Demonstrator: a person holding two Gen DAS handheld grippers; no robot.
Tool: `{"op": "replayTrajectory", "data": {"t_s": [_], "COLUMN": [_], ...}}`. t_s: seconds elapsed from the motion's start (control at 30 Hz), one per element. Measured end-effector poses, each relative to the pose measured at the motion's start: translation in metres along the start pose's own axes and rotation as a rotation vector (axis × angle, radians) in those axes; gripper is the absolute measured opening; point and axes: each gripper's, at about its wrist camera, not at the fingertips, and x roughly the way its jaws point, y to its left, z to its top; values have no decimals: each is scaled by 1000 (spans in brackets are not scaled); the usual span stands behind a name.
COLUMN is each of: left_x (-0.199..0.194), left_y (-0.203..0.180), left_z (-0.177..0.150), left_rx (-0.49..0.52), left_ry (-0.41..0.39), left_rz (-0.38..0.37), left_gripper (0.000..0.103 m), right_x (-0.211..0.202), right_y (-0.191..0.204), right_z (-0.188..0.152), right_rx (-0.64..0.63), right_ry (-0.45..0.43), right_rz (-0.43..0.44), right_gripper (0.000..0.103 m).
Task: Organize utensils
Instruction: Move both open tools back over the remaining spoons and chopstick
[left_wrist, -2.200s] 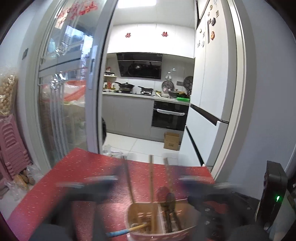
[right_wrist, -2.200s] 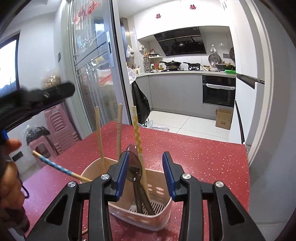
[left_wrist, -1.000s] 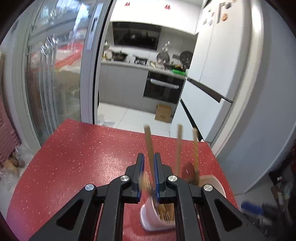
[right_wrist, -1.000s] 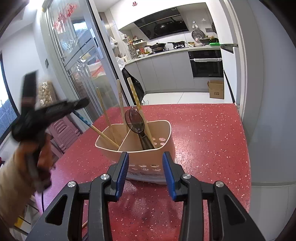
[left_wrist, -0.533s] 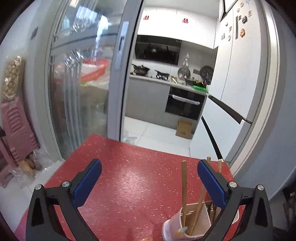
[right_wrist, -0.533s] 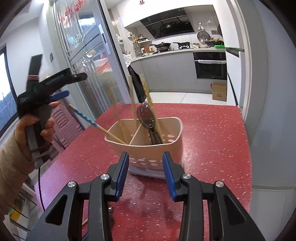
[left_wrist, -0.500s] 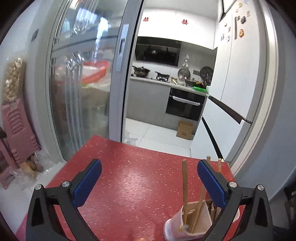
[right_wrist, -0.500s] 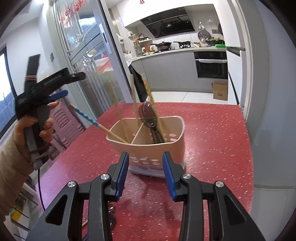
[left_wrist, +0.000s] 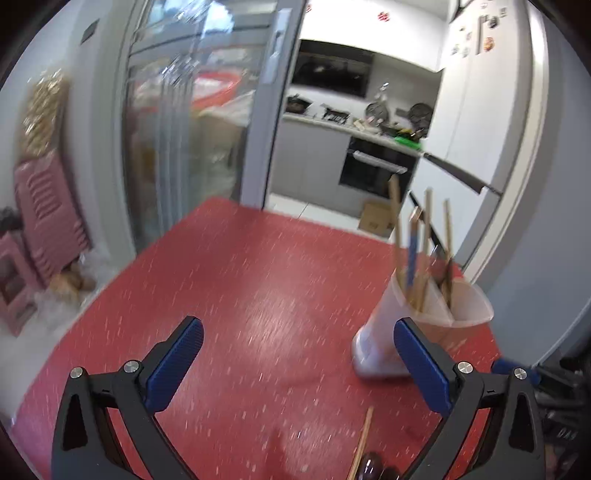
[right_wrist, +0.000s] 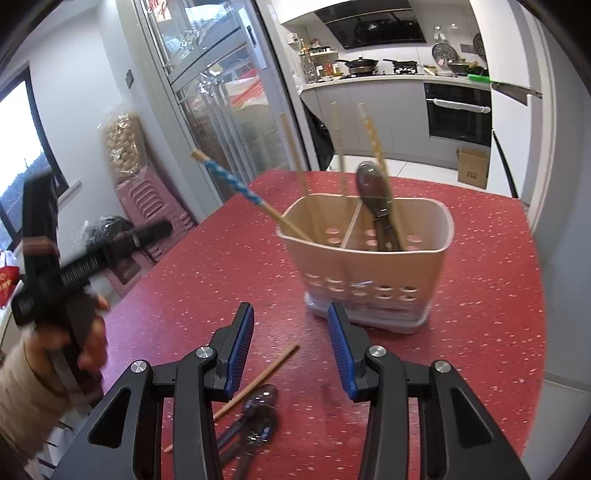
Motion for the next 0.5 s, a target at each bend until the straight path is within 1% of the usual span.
{"op": "replayTrajectory", "data": {"t_s": [0.07,0.13,0.23,0.37,0.43,0.5], "left_x": [3,8,15,15,15,18], "left_y": [1,-2,-10,-12,-13,-16], "left_z": [-16,-35,-64,-91,-103,-112], "left_rx": [10,61,151,196,215,241], "left_ry": [42,96,179,261,304,333], "left_rz": [5,17,22,-28,-55,-66], "left_gripper": [103,103,103,103,103,103], "right_x": [6,12,23,31,33,34], "right_y": [6,11,18,25,29,33], "right_z": [-6,-16,-37,-72,-86,-99], "right_rx": [5,3,2,45,57,72], "right_ry": [32,78,163,264,300,332], "right_rz": [2,-15,-67,-98,-118,-136], "right_gripper": [45,45,45,45,45,45]}}
